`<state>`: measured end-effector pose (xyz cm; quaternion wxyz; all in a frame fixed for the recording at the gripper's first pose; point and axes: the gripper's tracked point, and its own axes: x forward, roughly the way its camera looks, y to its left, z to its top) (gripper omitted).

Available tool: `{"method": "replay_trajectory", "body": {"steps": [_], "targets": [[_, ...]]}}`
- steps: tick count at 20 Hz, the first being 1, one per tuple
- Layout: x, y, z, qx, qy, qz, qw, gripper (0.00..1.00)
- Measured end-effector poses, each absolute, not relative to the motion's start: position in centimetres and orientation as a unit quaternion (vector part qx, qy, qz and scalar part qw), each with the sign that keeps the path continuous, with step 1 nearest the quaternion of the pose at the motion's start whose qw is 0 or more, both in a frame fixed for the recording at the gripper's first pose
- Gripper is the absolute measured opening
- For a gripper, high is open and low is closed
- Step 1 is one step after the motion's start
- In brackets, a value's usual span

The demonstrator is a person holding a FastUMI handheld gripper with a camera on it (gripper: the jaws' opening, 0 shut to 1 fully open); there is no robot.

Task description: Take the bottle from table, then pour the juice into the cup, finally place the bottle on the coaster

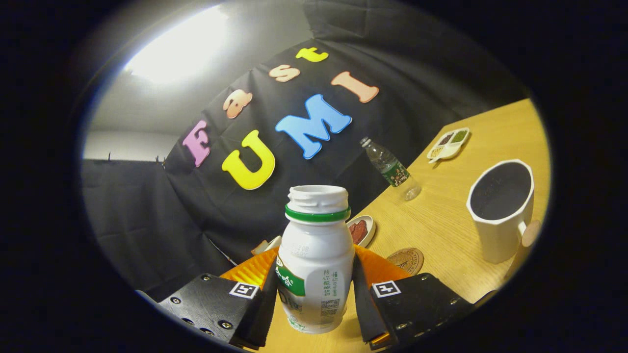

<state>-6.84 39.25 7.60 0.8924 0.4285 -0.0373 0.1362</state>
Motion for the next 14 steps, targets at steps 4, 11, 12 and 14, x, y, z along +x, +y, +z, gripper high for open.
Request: {"method": "replay_trajectory", "body": {"steps": [4, 11, 12, 14], "targets": [[-6.5, 37.6, 7.2, 0.511, -0.03, 0.122, 0.851, 0.69], [-7.0, 35.1, 7.4, 0.622, -0.037, 0.116, 0.773, 0.69], [-7.1, 34.8, 7.8, 0.637, -0.042, 0.119, 0.76, 0.69], [-7.2, 34.1, 8.4, 0.663, -0.051, 0.122, 0.737, 0.69]]}}
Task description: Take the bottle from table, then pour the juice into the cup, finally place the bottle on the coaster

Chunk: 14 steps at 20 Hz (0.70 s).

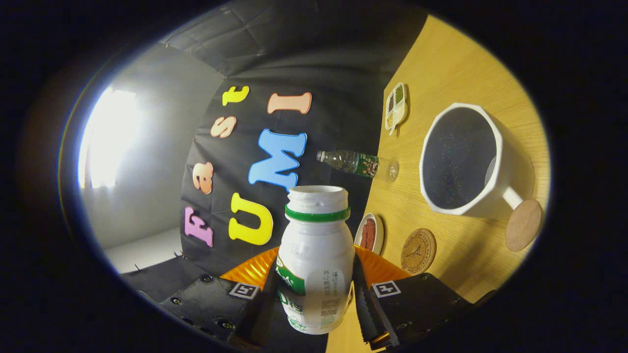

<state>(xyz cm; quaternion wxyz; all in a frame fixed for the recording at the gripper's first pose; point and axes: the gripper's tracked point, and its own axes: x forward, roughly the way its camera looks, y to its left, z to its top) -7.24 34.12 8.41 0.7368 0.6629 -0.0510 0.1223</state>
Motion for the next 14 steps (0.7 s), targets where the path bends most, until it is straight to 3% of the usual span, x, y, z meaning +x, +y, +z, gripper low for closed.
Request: {"method": "replay_trajectory", "body": {"steps": [14], "targets": [[-8.4, 31.9, 11.1, 0.738, -0.067, 0.125, 0.66, 0.69]]}}
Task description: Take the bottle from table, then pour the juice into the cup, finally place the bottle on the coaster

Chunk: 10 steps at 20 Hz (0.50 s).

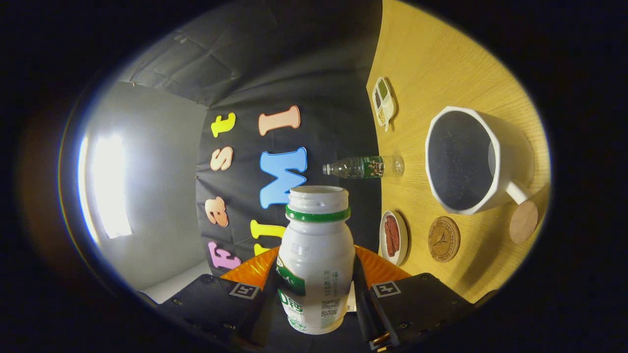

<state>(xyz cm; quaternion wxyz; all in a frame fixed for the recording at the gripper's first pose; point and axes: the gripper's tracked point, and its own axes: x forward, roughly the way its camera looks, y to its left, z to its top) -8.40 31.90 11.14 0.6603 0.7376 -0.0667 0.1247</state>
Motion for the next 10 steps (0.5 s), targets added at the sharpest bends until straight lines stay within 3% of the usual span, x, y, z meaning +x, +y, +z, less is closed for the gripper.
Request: {"method": "replay_trajectory", "body": {"steps": [10], "targets": [[-8.58, 31.51, 11.54, 0.747, -0.067, 0.135, 0.647, 0.69]]}}
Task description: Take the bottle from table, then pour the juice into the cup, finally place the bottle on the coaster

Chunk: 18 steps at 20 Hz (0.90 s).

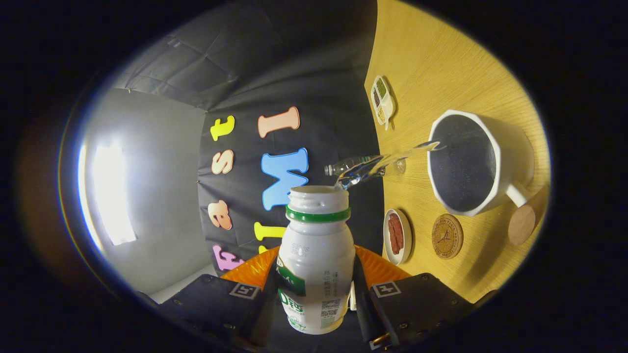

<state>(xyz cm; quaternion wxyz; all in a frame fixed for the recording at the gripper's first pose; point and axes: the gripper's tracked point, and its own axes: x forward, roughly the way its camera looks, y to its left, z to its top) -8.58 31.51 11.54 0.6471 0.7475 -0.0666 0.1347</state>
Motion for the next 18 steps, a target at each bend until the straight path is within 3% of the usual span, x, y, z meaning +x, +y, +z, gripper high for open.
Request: {"method": "replay_trajectory", "body": {"steps": [18], "targets": [[-8.51, 31.22, 11.69, 0.762, -0.073, 0.146, 0.626, 0.69]]}}
